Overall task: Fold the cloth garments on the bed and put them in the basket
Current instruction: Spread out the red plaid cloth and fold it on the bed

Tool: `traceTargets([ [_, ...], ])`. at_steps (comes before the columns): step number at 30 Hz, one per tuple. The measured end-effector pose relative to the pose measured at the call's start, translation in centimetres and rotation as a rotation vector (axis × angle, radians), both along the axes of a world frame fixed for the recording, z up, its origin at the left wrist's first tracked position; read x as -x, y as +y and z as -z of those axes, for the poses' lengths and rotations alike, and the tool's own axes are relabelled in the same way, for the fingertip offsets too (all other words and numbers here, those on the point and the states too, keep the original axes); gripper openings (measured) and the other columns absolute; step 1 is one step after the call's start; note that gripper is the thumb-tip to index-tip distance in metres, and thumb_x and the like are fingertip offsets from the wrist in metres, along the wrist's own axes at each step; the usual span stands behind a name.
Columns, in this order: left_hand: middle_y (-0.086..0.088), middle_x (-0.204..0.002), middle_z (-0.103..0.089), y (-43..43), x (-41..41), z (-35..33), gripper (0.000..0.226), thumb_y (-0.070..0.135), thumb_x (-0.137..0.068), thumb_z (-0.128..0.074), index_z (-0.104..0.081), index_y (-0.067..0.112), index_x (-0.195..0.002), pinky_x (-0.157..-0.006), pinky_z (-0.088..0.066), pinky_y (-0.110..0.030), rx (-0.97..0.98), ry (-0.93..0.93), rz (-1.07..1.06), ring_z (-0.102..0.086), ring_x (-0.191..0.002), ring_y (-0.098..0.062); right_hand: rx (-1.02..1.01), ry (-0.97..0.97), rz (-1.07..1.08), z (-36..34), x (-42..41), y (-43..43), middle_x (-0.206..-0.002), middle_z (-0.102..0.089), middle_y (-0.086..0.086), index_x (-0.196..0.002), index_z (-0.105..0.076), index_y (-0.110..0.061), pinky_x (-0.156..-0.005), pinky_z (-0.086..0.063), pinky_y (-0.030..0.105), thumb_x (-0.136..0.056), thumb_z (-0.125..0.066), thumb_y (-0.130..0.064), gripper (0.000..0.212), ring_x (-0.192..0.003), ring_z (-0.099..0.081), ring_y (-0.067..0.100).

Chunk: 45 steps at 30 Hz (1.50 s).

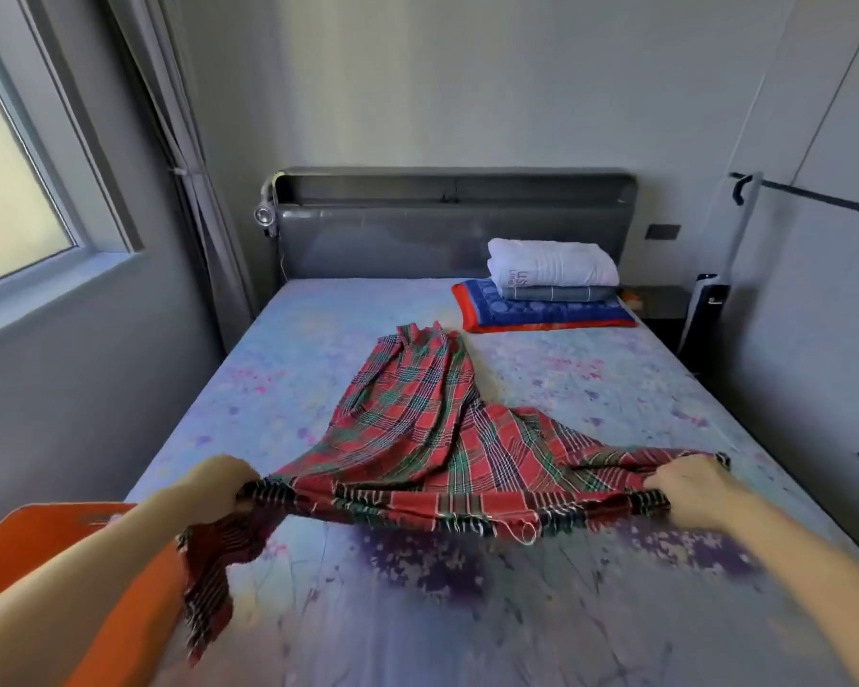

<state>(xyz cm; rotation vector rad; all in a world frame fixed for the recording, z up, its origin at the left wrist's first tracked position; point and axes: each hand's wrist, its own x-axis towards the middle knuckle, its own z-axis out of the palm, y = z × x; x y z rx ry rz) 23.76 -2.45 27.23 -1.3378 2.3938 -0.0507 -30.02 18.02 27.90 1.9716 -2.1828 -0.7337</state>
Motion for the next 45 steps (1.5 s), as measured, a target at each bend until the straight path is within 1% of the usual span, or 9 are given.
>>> traceTargets([
  [3, -0.003, -0.103, -0.067, 2.8, 0.8, -0.8, 0.025, 0.031, -0.092, -0.052, -0.066, 0.013, -0.101, -0.083, -0.044, -0.026, 0.042, 0.009, -0.031, -0.061, -0.096, -0.018, 0.171, -0.007, -0.090, -1.3, 2.7, 1.6, -0.044, -0.055, 0.005, -0.048, -0.061, -0.016, -0.033, -0.041, 0.027, -0.022, -0.087, -0.004, 0.039, -0.039, -0.056, 0.024],
  [8, 0.001, -0.079, -0.063, 7.7, 3.3, -3.5, 0.023, 0.040, -0.087, -0.056, -0.059, 0.021, -0.075, -0.069, -0.040, -0.024, 0.011, -0.028, -0.115, -0.057, -0.075, -0.017, 0.487, 0.149, -0.149, -3.7, 2.8, 5.1, -0.039, -0.053, 0.010, -0.040, -0.057, -0.009, -0.049, -0.037, 0.026, -0.022, -0.085, 0.007, 0.036, -0.038, -0.055, 0.024],
  [11, -0.001, -0.066, -0.048, 11.2, 6.3, -1.7, 0.029, 0.028, -0.087, -0.054, -0.043, 0.019, -0.063, -0.061, -0.031, -0.024, -0.072, -0.077, -0.148, -0.042, -0.062, -0.017, 0.106, 0.296, 0.004, 0.1, 2.8, 9.0, -0.095, -0.071, -0.002, -0.095, -0.069, -0.018, -0.076, -0.044, 0.025, -0.081, -0.062, -0.011, 0.016, -0.091, -0.067, 0.018],
  [15, -0.009, -0.088, -0.065, 16.1, 9.3, 3.0, 0.013, 0.015, -0.088, -0.048, -0.052, 0.018, -0.076, -0.067, -0.037, -0.028, -0.125, -0.038, -0.122, -0.050, -0.075, -0.020, -0.289, 0.272, 0.099, 6.8, 2.9, 12.7, -0.134, -0.056, 0.001, -0.130, -0.054, -0.018, -0.102, -0.036, 0.035, -0.095, -0.042, -0.015, 0.037, -0.125, -0.050, 0.022],
  [19, -0.010, -0.109, -0.066, 18.6, 11.1, 6.0, 0.025, 0.011, -0.085, -0.053, -0.066, 0.009, -0.107, -0.075, -0.042, -0.025, -0.227, 0.033, -0.099, -0.060, -0.101, -0.024, -0.629, 0.274, -0.069, 8.7, 0.3, 13.2, -0.139, -0.048, 0.008, -0.135, -0.047, -0.011, -0.094, -0.046, 0.031, -0.095, -0.048, -0.016, 0.040, -0.117, -0.050, 0.026],
  [23, -0.007, -0.122, -0.062, 18.8, 11.6, 8.1, 0.042, 0.008, -0.082, -0.062, -0.060, 0.013, -0.124, -0.074, -0.044, -0.015, -0.527, -0.059, -0.144, -0.059, -0.100, -0.019, -0.539, 0.038, 0.026, 10.2, -2.6, 10.2, -0.118, -0.059, 0.003, -0.114, -0.055, -0.014, -0.093, -0.042, 0.037, -0.091, -0.051, -0.019, 0.024, -0.104, -0.058, 0.022],
  [28, -0.005, -0.122, -0.061, 14.7, 9.7, 9.5, 0.036, 0.002, -0.087, -0.048, -0.063, 0.011, -0.118, -0.069, -0.044, -0.016, -0.468, 0.072, -0.228, -0.056, -0.092, -0.015, -0.411, -0.199, -0.004, 10.7, -7.2, 3.2, -0.121, -0.061, 0.001, -0.120, -0.059, -0.021, -0.090, -0.045, 0.036, -0.087, -0.043, -0.007, 0.039, -0.109, -0.059, 0.024],
  [33, -0.001, -0.128, -0.056, 7.5, 6.7, 9.8, 0.029, 0.010, -0.091, -0.049, -0.063, 0.016, -0.116, -0.094, -0.043, -0.026, -0.339, 0.179, -0.336, -0.054, -0.114, -0.019, -0.309, -0.332, 0.003, 11.5, -12.5, -5.5, -0.121, -0.061, -0.001, -0.118, -0.061, -0.024, -0.085, -0.050, 0.034, -0.088, -0.044, -0.009, 0.037, -0.109, -0.059, 0.023],
  [45, -0.004, -0.107, -0.062, -15.6, 5.7, 15.1, 0.024, 0.009, -0.092, -0.046, -0.064, 0.014, -0.106, -0.081, -0.047, -0.028, -0.249, 0.462, -0.515, -0.058, -0.101, -0.024, -0.199, -0.593, 0.217, 16.3, -20.1, -27.3, -0.116, -0.062, 0.000, -0.118, -0.059, -0.024, -0.068, -0.046, 0.028, -0.094, -0.044, -0.014, 0.029, -0.095, -0.061, 0.022],
])
